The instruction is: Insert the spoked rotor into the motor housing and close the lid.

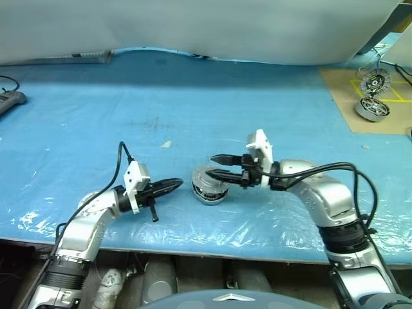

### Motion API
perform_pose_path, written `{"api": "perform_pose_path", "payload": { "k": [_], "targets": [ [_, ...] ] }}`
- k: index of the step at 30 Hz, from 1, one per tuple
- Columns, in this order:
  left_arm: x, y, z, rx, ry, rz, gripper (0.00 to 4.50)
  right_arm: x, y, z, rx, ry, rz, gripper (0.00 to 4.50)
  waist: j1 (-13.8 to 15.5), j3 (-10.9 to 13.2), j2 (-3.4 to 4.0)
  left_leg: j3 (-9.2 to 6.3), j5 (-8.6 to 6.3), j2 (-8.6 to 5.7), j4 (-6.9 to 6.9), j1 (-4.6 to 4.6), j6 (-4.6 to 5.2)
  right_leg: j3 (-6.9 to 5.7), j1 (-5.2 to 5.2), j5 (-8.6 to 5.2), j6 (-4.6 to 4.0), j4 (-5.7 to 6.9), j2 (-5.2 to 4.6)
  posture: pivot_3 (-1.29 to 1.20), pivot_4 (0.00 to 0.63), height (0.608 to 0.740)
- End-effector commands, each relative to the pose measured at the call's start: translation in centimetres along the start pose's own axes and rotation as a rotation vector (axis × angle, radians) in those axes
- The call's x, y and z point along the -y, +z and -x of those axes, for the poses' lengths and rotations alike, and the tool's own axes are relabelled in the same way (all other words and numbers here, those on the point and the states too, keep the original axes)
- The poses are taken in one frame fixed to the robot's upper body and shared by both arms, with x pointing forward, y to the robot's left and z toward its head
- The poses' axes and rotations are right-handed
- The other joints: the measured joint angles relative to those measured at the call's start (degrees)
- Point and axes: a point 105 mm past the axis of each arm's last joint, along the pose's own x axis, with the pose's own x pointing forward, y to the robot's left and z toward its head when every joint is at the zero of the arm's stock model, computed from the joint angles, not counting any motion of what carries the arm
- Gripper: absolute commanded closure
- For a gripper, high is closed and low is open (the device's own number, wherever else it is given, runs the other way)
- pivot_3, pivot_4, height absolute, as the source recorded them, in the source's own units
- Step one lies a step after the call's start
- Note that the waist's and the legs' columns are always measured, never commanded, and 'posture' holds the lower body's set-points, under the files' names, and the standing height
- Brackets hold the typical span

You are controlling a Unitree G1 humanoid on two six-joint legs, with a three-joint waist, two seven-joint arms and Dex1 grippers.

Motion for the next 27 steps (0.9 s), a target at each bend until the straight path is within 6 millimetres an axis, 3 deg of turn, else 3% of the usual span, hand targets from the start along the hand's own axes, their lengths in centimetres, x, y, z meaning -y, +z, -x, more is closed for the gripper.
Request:
{"api": "perform_pose_path", "payload": {
  "k": [1, 3, 14, 21, 27],
  "targets": [
    [-0.7, 0.6, 0.6, 0.033, 0.021, -0.02, 4.5, 0.5, 0.1, -1.2, 0.018, -0.072, -0.013, 0.76, 0.0, 0.0, 0.0, 0.0, 0.0, -0.02, -0.03, 0.0, -0.01, 0.0, 0.01, 0.0, 0.01, -0.03, -0.01, 0.0, 0.15, 0.74],
    [-0.9, 0.4, 0.7, 0.034, 0.034, -0.022, 4.5, 0.7, -0.3, -1.6, 0.021, -0.101, -0.044, 0.12, 0.1, 0.0, 0.0, 0.0, 0.0, -0.05, -0.07, -0.01, -0.01, 0.0, 0.01, 0.01, 0.02, -0.1, -0.03, 0.0, 0.15, 0.74],
    [-0.6, -0.7, 0.1, 0.035, 0.042, -0.024, 4.5, 0.4, -2.5, -1.2, -0.029, -0.139, 0.012, 0.12, 0.1, 0.0, -0.01, -0.05, 0.0, -0.11, -0.32, -0.06, -0.04, -0.08, 0.13, 0.27, 0.45, -0.54, -0.04, 0.0, 0.15, 0.74],
    [-0.5, -0.5, -0.6, 0.035, 0.039, -0.033, 4.5, -0.3, -3.4, -0.5, -0.059, -0.112, 0.07, 0.12, 0.0, 0.0, -0.01, -0.05, 0.0, -0.12, -0.28, 0.05, -0.04, -0.06, 0.25, 0.29, 0.49, -0.53, -0.06, 0.0, 0.15, 0.74],
    [-1.0, -0.4, -0.1, 0.029, 0.039, -0.038, 4.5, 0.0, -4.0, -0.5, -0.071, -0.127, 0.139, 0.12, 0.0, 0.0, -0.01, -0.05, 0.0, -0.12, -0.26, 0.08, -0.04, -0.06, 0.29, 0.29, 0.48, -0.52, -0.06, 0.0, 0.15, 0.74]
  ]
}}
